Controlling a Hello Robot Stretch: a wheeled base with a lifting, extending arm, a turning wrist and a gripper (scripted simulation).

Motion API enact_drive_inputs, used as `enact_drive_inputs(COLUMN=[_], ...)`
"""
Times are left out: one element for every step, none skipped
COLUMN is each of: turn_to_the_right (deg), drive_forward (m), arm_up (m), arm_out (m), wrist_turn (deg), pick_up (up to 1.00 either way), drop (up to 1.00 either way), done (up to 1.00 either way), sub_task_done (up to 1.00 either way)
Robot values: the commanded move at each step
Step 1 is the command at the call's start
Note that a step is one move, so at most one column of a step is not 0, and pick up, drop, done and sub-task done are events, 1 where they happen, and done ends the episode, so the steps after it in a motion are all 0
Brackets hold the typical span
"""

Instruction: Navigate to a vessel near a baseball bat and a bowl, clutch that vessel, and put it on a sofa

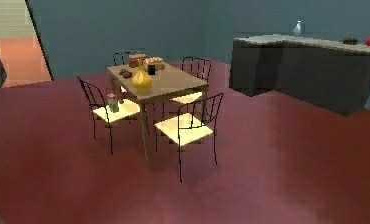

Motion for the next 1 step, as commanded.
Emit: enact_drive_inputs(turn_to_the_right=[-3.0], drive_forward=[0.00], arm_up=[0.00], arm_out=[0.00], wrist_turn=[0.0], pick_up=[0.00], drop=[0.00], done=[0.00], sub_task_done=[0.00])
